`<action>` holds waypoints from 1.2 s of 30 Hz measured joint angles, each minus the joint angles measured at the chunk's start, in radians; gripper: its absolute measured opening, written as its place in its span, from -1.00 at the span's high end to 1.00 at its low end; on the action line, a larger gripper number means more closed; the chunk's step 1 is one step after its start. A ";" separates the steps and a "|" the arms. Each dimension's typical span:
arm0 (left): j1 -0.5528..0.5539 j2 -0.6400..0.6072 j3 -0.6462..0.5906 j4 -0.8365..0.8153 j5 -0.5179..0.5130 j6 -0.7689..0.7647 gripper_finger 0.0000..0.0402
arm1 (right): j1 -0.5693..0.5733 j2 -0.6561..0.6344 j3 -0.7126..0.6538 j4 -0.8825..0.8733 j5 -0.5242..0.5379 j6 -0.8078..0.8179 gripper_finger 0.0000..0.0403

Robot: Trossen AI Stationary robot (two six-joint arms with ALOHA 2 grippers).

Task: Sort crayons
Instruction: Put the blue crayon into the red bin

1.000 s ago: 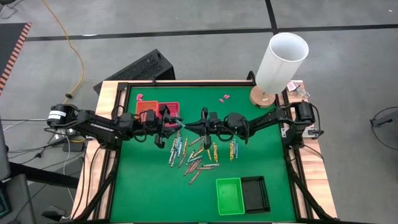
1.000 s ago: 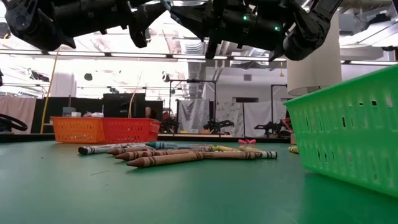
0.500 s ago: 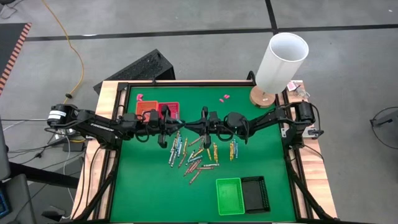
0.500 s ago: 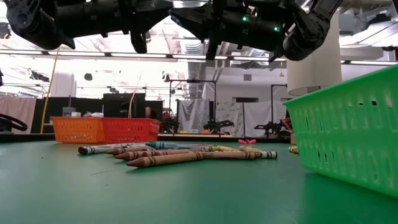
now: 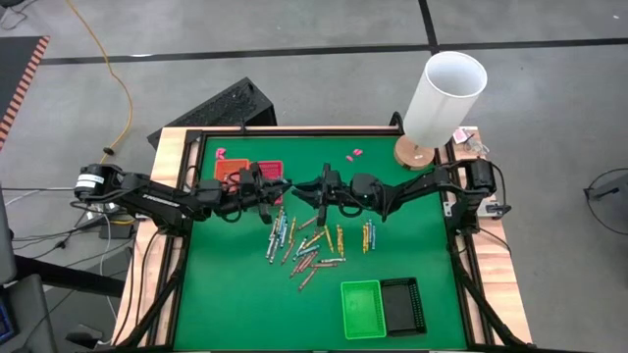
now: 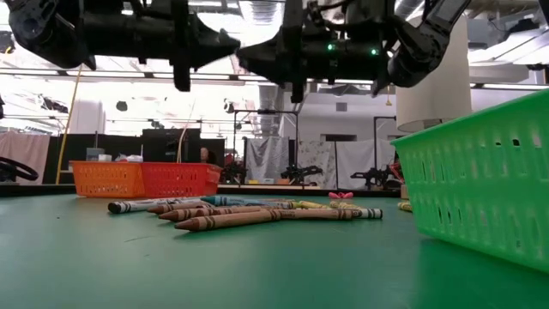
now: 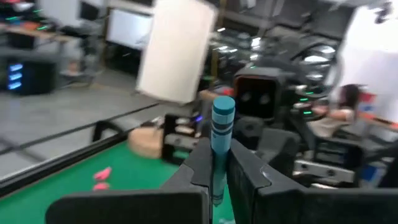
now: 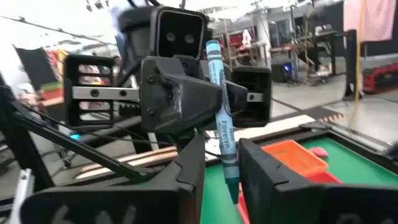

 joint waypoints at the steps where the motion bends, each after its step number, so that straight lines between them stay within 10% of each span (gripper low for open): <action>1: 0.000 0.000 0.000 -0.020 -0.032 -0.006 0.97 | -0.002 0.000 0.000 -0.016 0.003 0.000 0.48; 8: 0.003 0.002 0.000 -0.188 -0.254 -0.029 0.97 | -0.007 -0.002 0.000 -0.080 -0.010 0.002 0.44; 25: 0.079 0.002 -0.001 -0.657 -0.415 -0.307 0.95 | -0.010 -0.001 0.000 -0.167 0.001 0.002 0.44; 36: 0.083 0.001 -0.001 -0.691 -0.417 -0.306 0.30 | -0.009 -0.001 0.000 -0.221 0.001 0.010 0.44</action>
